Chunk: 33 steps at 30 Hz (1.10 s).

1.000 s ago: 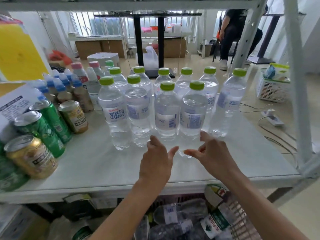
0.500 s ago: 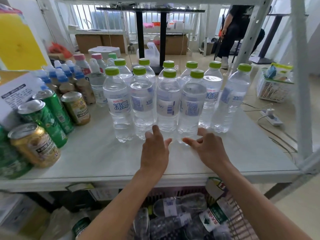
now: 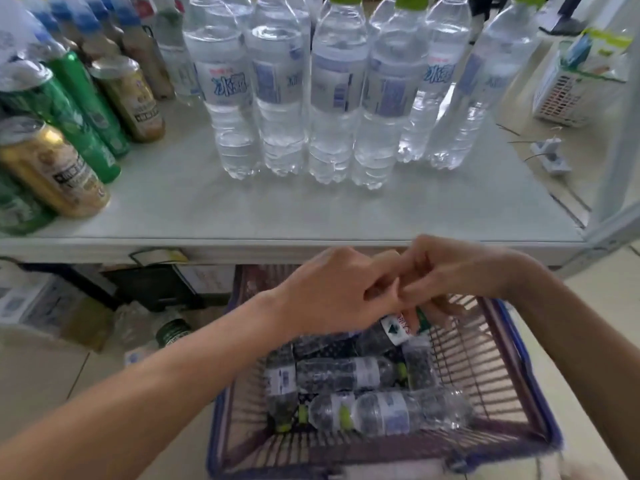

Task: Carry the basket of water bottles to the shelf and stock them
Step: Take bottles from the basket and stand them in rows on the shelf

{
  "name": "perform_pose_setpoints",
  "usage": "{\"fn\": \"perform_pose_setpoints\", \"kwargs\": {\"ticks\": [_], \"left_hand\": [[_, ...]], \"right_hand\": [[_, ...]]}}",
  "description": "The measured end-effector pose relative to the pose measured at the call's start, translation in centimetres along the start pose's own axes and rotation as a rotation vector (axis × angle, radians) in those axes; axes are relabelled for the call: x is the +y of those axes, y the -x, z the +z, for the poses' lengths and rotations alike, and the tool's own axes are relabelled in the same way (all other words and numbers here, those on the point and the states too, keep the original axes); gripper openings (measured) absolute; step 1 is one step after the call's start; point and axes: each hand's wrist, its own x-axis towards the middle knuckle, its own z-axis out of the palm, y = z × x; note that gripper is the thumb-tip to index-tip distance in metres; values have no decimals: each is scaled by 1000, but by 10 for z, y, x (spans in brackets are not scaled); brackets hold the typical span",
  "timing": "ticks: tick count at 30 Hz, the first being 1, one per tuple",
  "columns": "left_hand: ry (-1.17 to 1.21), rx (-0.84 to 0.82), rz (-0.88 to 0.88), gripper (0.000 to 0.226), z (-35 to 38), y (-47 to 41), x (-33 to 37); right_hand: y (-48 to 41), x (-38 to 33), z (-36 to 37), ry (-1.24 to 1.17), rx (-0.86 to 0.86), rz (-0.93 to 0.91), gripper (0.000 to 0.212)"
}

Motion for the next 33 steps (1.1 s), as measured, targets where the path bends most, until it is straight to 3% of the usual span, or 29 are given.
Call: {"fn": "perform_pose_setpoints", "kwargs": {"ticks": [2,4,6,8,10,16,19,22,25,28,33], "left_hand": [[-66,-97,3,25,18,15,-4],[-106,-321,-120,20,41,32,-16],[-205,-650,-349,18,67,57,-41],[-300,-917,-486,23,87,84,-63],[-336,-1060,-539,23,105,108,-78],[-417,-965,-517,57,164,116,-78],[-441,-944,-613,58,194,105,-77],[-292,-969,-710,63,201,94,-82],[-163,-872,-788,43,206,93,-95],[-94,-795,-922,23,235,100,-129],[-16,-769,-822,37,158,70,-61]], "right_hand": [[-8,20,10,114,-250,204,11],[-25,53,20,262,-296,395,12],[-39,85,30,459,-323,505,26],[-45,102,44,631,-374,551,44],[-52,114,64,696,-411,566,64],[-73,166,128,924,-472,607,85],[-72,169,137,952,-396,576,86],[-70,170,129,912,-337,545,85],[-62,160,115,922,-299,510,84],[-54,137,92,898,-273,430,64],[-16,80,50,722,-73,317,55]]}}
